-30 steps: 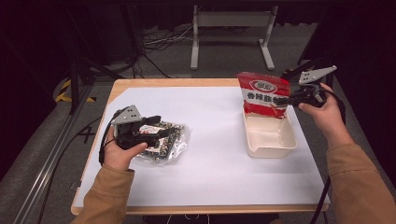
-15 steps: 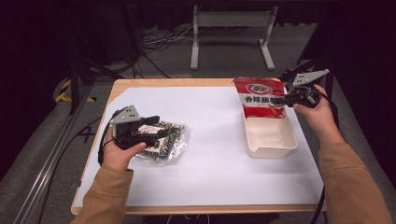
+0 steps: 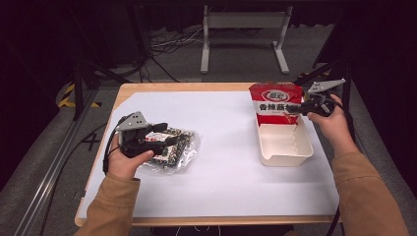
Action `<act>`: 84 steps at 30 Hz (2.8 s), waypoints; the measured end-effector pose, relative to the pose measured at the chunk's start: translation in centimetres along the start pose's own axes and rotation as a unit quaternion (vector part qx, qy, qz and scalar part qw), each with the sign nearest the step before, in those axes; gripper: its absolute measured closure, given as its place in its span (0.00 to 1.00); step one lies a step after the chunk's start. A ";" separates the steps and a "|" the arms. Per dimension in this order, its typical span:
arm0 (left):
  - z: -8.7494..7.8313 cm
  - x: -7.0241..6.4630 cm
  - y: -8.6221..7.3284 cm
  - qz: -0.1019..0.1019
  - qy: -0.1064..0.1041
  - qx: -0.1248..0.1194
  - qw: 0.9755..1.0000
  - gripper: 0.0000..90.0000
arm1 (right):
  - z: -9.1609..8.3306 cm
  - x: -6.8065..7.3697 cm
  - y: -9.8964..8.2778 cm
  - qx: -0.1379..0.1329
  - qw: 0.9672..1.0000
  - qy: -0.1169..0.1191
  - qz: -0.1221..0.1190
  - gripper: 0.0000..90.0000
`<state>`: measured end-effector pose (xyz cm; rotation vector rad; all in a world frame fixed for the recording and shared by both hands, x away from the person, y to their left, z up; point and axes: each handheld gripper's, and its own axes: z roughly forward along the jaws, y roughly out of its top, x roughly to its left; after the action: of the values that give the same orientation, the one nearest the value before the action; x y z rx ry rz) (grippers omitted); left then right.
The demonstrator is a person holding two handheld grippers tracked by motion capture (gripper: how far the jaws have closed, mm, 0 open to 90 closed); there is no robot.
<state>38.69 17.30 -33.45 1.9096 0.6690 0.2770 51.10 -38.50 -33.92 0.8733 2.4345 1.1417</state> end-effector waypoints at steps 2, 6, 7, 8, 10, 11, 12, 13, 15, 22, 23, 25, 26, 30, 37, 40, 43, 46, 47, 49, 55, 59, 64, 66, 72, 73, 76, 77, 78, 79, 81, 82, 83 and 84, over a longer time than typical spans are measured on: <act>0.0 0.0 0.0 0.000 0.001 0.001 1.000 0.40 | 0.0 0.0 0.0 0.003 1.000 -0.002 0.000 0.97; -0.2 0.1 -0.1 -0.001 -0.001 0.003 1.000 0.40 | 0.3 0.2 -0.3 0.031 0.999 -0.022 -0.003 0.97; -0.2 0.1 -0.1 -0.003 -0.001 0.002 1.000 0.40 | 0.5 0.2 -0.4 0.041 0.999 -0.027 -0.004 0.97; -0.2 0.0 -0.1 -0.005 0.000 0.000 1.000 0.40 | 0.5 0.3 -0.5 0.041 0.999 -0.029 -0.001 0.98; -0.2 0.1 -0.1 -0.003 0.000 0.001 1.000 0.40 | 0.6 0.3 -0.7 0.041 0.999 -0.034 0.003 0.98; -0.2 0.0 -0.1 -0.005 -0.001 0.001 1.000 0.40 | 0.6 0.3 -0.7 0.039 0.999 -0.035 0.003 0.98; -0.2 0.1 -0.1 -0.001 0.000 0.002 1.000 0.40 | 0.6 0.3 -0.8 0.038 0.999 -0.036 0.003 0.98; -0.2 0.1 -0.1 -0.003 0.000 0.002 1.000 0.40 | 0.6 0.3 -0.9 0.037 0.999 -0.036 0.003 0.98; -0.2 0.2 -0.1 -0.007 0.001 0.006 1.000 0.39 | 0.6 0.3 -1.0 0.034 0.999 -0.036 0.003 0.98; -0.5 0.5 -0.7 -0.023 0.014 -0.010 1.000 0.37 | 0.4 0.6 -0.9 0.031 0.998 -0.047 0.004 0.85; -0.5 0.5 -0.7 -0.023 0.014 -0.010 1.000 0.37 | 0.3 0.6 -0.9 0.029 0.998 -0.050 0.008 0.82; -0.5 0.8 -0.9 -0.027 0.018 -0.009 0.999 0.37 | 0.2 0.7 -0.9 0.028 0.998 -0.054 0.011 0.78; -0.5 0.9 -1.0 -0.027 0.018 -0.007 0.999 0.37 | 0.0 0.8 -0.8 0.017 0.998 -0.059 0.023 0.69; -0.7 1.0 -1.1 -0.031 0.022 -0.001 0.999 0.37 | -0.4 1.0 -0.8 0.007 0.997 -0.066 0.029 0.59; -1.0 1.4 -1.4 -0.037 0.033 0.011 0.999 0.37 | -2.3 1.9 -0.8 -0.027 0.995 -0.087 0.044 0.44; -1.2 1.7 -1.4 -0.040 0.041 0.012 0.998 0.36 | -3.3 2.6 -0.6 -0.024 0.994 -0.099 0.028 0.44; -1.5 1.9 -1.6 -0.035 0.050 0.023 0.998 0.36 | -4.5 3.4 -0.5 -0.025 0.994 -0.107 0.025 0.44; -1.6 2.0 -1.6 -0.039 0.053 0.027 0.998 0.35 | -5.1 4.0 -0.6 -0.024 0.993 -0.115 0.025 0.44; -1.7 2.1 -1.6 -0.034 0.053 0.028 0.998 0.34 | -5.3 4.2 -0.6 -0.024 0.992 -0.118 0.025 0.44; -1.8 2.2 -1.7 -0.035 0.053 0.032 0.997 0.33 | -5.8 4.6 -0.7 -0.019 0.991 -0.127 0.023 0.43; -2.2 2.5 -1.7 -0.030 0.059 0.044 0.997 0.31 | -7.4 6.2 -0.8 -0.042 0.992 -0.120 0.018 0.43; -2.6 2.8 -1.9 -0.032 0.066 0.044 0.996 0.30 | -7.8 7.7 -0.6 -0.055 0.993 -0.104 0.011 0.44; -3.0 3.0 -2.0 -0.033 0.077 0.050 0.995 0.29 | -7.7 9.2 -0.6 -0.066 0.994 -0.085 0.005 0.44; -3.1 3.1 -2.0 -0.032 0.080 0.055 0.995 0.29 | -7.7 9.7 -0.6 -0.070 0.995 -0.075 0.007 0.44; -3.2 3.5 -2.4 -0.036 0.087 0.064 0.994 0.29 | -7.5 11.1 -0.9 -0.078 0.995 -0.054 0.008 0.45; -3.2 3.6 -2.4 -0.035 0.091 0.065 0.993 0.29 | -7.5 11.4 -0.9 -0.079 0.995 -0.053 0.006 0.45; -3.2 3.8 -2.5 -0.039 0.099 0.074 0.992 0.29 | -7.1 12.1 -1.1 -0.082 0.996 -0.044 0.003 0.44; -3.2 3.8 -2.6 -0.039 0.101 0.076 0.991 0.29 | -7.0 12.3 -1.0 -0.082 0.996 -0.042 0.001 0.45; -3.1 3.8 -2.6 -0.043 0.103 0.079 0.991 0.29 | -6.9 12.4 -1.0 -0.084 0.996 -0.042 -0.004 0.44; -3.0 3.9 -2.7 -0.046 0.107 0.080 0.990 0.29 | -6.8 12.7 -0.9 -0.085 0.996 -0.039 -0.005 0.44; -3.0 4.0 -2.7 -0.046 0.110 0.081 0.990 0.29 | -6.6 13.1 -0.9 -0.087 0.996 -0.035 -0.008 0.44; -3.1 4.0 -2.8 -0.048 0.111 0.082 0.989 0.29 | -6.5 13.3 -0.8 -0.088 0.996 -0.032 -0.010 0.45; -3.1 4.1 -2.9 -0.051 0.118 0.081 0.988 0.29 | -6.4 13.5 -0.8 -0.088 0.996 -0.028 -0.009 0.47; -3.3 4.3 -3.0 -0.053 0.127 0.082 0.987 0.29 | -6.3 13.7 -0.8 -0.089 0.996 -0.023 -0.010 0.47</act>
<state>39.65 23.09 -35.17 2.0048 0.9859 0.4145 37.11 -33.74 -30.90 0.8096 2.2580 1.2926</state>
